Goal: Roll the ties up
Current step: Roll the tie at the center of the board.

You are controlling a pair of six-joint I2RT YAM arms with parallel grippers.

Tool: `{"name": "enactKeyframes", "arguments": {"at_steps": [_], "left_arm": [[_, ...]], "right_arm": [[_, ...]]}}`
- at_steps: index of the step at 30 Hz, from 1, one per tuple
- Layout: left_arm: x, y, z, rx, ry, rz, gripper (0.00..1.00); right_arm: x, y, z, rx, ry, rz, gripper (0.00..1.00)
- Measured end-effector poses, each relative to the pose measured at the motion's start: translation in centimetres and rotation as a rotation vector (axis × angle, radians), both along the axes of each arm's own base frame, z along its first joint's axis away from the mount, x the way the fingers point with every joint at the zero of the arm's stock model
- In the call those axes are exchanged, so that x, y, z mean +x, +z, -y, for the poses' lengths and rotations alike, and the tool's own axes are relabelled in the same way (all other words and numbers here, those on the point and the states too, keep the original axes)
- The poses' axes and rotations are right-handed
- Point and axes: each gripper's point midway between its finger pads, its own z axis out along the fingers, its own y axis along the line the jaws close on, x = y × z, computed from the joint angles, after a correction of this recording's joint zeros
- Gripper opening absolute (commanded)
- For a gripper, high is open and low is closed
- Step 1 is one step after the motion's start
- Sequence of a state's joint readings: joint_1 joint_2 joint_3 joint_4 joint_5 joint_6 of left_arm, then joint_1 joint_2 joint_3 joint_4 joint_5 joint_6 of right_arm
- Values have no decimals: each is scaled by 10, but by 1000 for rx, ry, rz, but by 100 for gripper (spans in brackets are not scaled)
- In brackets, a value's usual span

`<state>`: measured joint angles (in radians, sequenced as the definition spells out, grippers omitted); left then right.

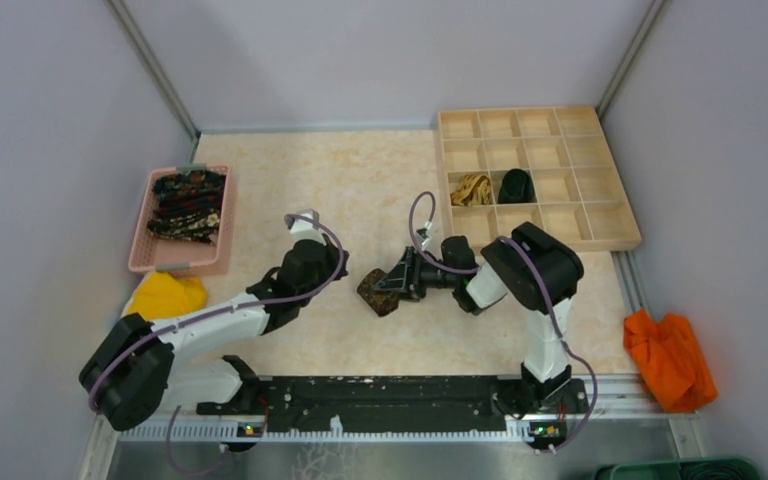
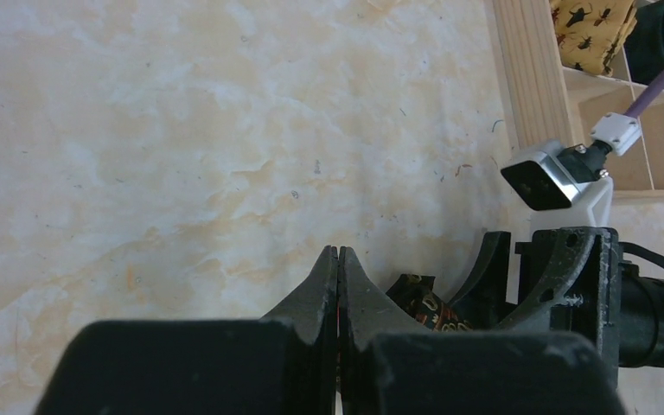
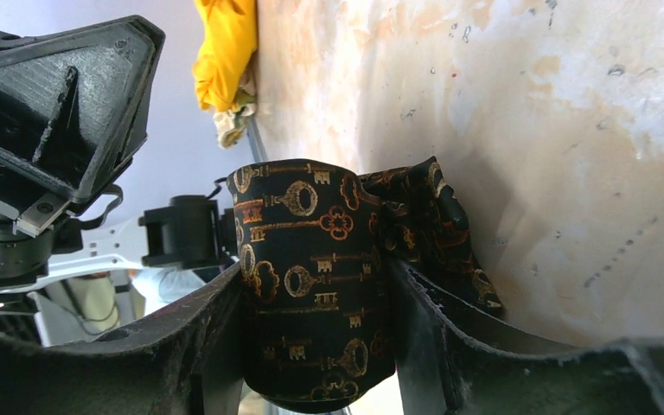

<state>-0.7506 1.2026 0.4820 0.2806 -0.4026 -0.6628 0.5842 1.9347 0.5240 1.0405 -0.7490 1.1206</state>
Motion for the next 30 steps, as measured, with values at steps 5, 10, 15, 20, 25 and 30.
{"name": "enactKeyframes", "arguments": {"at_steps": [5, 10, 15, 20, 25, 30], "left_arm": [[2, 6, 7, -7, -25, 11, 0], [2, 4, 14, -14, -51, 1, 0], [0, -9, 23, -12, -95, -35, 0], [-4, -24, 34, -22, -148, -73, 0], [-7, -27, 46, -50, -195, -83, 0], [-9, -34, 55, -60, -231, -94, 0]], "right_arm": [[-2, 3, -4, 60, 8, -52, 53], [-3, 0, -5, 86, 3, -108, 55], [-1, -2, -5, 59, -1, -104, 72], [10, 8, -4, -10, -30, -12, 78], [22, 8, 0, -96, -72, 43, 78], [28, 6, 1, -133, -80, 58, 69]]}}
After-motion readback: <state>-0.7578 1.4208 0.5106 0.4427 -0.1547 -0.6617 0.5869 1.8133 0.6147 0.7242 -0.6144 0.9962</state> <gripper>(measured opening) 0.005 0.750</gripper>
